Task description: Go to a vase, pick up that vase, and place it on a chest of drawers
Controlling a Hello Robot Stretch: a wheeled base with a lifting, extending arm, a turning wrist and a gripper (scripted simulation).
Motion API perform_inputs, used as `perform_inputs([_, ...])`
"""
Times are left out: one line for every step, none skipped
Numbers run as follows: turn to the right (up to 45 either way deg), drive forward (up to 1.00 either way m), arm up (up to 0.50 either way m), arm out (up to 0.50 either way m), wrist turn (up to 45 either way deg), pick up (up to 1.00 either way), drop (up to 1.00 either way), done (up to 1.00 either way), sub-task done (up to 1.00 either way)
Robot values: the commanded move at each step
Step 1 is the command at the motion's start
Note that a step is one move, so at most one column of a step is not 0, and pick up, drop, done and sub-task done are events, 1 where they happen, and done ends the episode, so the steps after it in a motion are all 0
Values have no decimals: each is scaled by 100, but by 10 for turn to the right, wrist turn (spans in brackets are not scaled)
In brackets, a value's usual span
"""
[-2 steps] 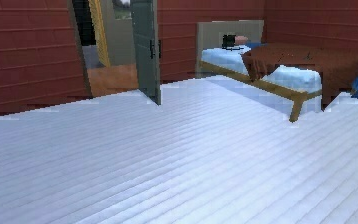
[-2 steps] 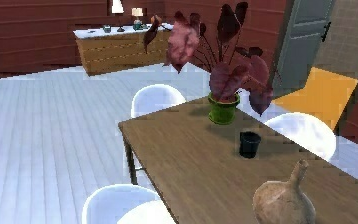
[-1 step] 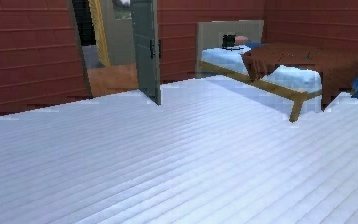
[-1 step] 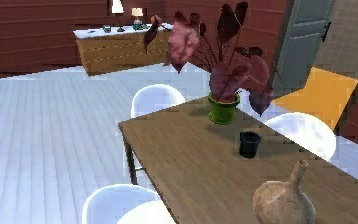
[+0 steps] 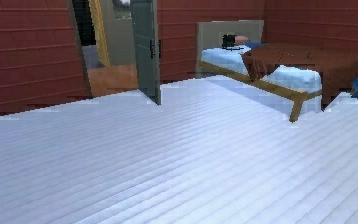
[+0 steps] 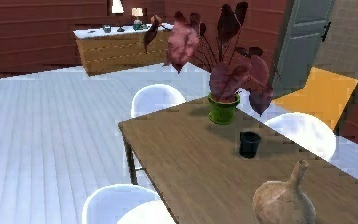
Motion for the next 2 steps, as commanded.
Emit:
perform_inputs([330, 0, 0, 0, 0, 0, 0, 0, 0])
perform_inputs([0, 0, 50, 0, 0, 0, 0, 0, 0])
